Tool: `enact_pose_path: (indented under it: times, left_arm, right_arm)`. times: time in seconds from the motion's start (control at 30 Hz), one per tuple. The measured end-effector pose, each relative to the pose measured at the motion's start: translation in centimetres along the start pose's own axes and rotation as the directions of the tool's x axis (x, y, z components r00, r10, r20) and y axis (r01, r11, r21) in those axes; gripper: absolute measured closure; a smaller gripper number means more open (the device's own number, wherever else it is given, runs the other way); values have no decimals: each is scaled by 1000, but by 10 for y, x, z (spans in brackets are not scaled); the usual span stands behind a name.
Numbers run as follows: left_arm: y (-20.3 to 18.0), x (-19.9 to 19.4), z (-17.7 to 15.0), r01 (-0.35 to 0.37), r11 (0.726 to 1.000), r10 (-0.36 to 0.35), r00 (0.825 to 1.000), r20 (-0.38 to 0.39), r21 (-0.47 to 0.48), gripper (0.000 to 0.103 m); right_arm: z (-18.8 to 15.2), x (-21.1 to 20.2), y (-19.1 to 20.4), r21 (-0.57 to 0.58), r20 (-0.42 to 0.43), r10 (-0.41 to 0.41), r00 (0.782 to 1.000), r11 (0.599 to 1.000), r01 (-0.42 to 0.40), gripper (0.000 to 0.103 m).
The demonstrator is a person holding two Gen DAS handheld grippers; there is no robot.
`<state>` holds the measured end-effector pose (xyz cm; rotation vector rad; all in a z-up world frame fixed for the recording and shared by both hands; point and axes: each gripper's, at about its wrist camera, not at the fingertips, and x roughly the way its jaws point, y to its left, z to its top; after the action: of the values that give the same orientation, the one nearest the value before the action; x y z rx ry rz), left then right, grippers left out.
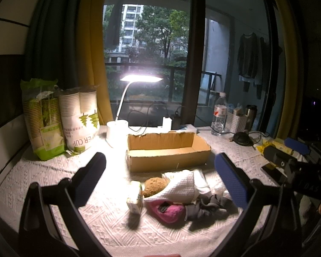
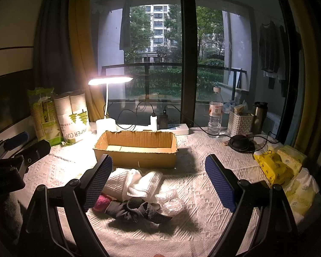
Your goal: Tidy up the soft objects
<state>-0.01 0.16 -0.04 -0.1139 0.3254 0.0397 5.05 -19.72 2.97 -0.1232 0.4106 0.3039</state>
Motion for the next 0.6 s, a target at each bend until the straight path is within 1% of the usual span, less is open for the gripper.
enact_pose_path:
  times: [0.6]
  left_arm:
    - [-2, -1, 1, 2, 1000, -2, 1000, -6, 5, 1]
  right_arm:
    - [1, -1, 1, 2, -1, 2, 1000, 1000, -2, 12]
